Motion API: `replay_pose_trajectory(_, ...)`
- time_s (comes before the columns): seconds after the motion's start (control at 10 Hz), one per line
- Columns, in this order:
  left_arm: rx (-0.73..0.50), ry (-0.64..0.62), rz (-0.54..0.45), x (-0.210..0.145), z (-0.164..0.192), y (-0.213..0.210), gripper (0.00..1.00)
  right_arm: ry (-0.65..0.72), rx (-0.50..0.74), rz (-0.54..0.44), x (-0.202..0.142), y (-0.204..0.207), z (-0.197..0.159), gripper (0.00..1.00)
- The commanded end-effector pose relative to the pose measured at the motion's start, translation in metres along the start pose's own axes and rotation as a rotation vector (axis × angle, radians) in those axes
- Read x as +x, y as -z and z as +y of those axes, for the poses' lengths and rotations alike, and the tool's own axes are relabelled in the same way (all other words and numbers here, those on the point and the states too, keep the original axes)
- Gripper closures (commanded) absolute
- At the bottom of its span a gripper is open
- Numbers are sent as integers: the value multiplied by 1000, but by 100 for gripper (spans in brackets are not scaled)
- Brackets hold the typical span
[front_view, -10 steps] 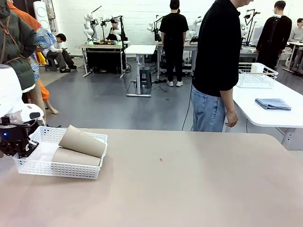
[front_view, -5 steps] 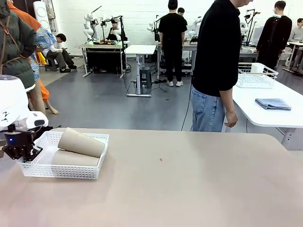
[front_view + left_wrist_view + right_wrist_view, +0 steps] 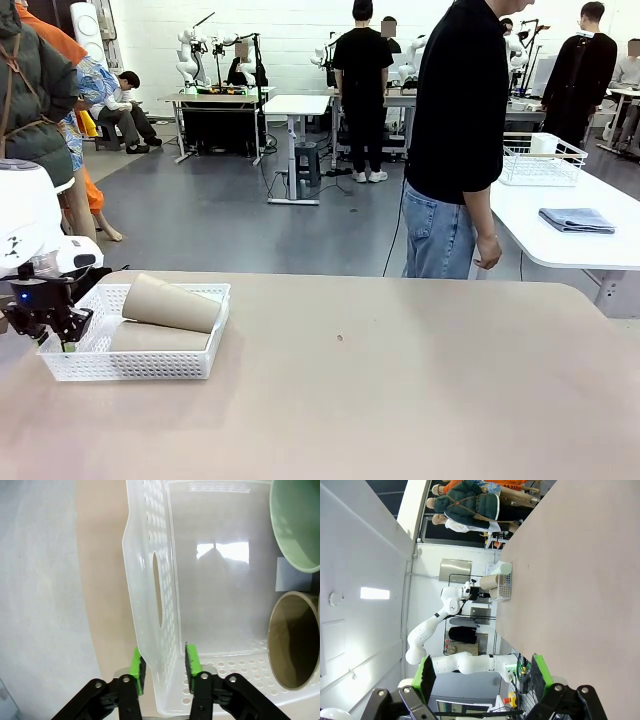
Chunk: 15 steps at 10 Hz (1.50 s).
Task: Clean and organize the cups into the basket.
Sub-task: Move the Organizing basket back to the left side of the table.
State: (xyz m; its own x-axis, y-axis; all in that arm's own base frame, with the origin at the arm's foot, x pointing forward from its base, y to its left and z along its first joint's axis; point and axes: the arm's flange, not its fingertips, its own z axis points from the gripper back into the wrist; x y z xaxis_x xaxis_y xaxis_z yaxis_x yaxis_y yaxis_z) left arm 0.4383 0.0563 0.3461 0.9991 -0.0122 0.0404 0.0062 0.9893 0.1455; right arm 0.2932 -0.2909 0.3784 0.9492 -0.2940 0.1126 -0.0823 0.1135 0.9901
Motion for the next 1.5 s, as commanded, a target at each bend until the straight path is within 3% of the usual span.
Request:
replay_pose_trajectory(0.0, 10, -9, -10, 2, 2, 0, 0, -4, 4, -7, 0, -1, 1, 0)
replay_pose_trajectory(0.1, 8, -15, -11, 2, 4, -1, 3, -4, 4, -7, 0, -1, 1, 0)
replay_pose_trajectory(0.7, -6, -32, -12, 3, 8, -8, 0, -4, 4, -7, 0, -1, 1, 0)
replay_pose_trajectory(0.9, -50, -57, -50, -4, 14, -29, 0, -4, 4, -7, 0, -1, 1, 0)
replay_pose_trajectory(1.0, -66, -99, -54, -17, 20, -51, 0, -4, 4, -7, 0, -1, 1, 0)
replay_pose_trajectory(1.2, -101, -119, -160, -67, 34, -106, 0, -4, 4, -7, 0, -1, 1, 0)
replay_pose_trajectory(1.4, -116, -93, -224, -111, 38, -130, 0, -4, 4, -7, 0, -1, 1, 0)
